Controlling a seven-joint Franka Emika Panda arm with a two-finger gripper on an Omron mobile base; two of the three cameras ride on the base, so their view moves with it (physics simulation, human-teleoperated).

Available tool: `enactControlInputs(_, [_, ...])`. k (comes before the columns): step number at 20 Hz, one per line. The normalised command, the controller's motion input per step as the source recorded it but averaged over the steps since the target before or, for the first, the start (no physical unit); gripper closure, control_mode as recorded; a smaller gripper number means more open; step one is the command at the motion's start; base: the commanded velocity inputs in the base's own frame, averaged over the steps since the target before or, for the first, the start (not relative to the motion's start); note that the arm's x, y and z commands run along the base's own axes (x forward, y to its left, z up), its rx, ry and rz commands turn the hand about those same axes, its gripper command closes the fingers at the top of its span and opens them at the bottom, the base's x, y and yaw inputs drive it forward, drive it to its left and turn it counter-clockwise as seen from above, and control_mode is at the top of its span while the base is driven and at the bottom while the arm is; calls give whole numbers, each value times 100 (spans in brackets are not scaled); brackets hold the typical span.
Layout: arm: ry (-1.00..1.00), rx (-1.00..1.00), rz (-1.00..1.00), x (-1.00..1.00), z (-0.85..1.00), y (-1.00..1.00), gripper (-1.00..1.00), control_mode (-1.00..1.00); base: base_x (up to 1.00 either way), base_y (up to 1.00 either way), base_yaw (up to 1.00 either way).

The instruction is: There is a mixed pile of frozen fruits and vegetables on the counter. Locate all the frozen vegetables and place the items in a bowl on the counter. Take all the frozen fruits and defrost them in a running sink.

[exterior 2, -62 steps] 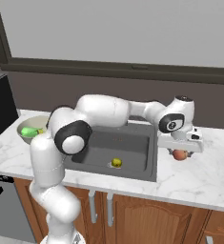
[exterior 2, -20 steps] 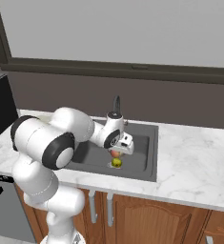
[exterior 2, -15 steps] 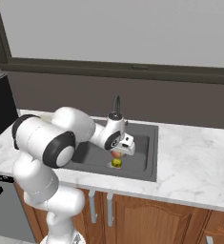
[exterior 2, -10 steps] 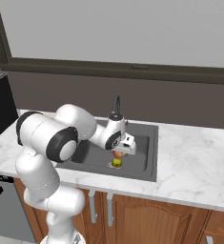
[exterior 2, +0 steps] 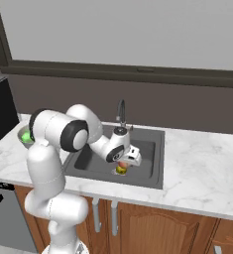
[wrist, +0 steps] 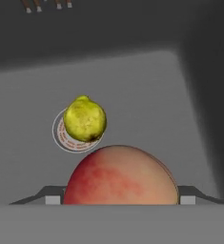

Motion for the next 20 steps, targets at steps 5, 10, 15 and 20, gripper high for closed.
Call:
enactControlInputs(5, [-3,0,0,31,-13,-16,100,-100,0,0,0])
enactControlInputs(10, [0,0,0,32,-21,-12,100,-100,0,0,0])
enactControlInputs(15, [-3,0,0,39,-35,-4,100,-100,0,0,0])
enactControlInputs(20, [-2,0,0,44,-44,0,100,-100,0,0,0])
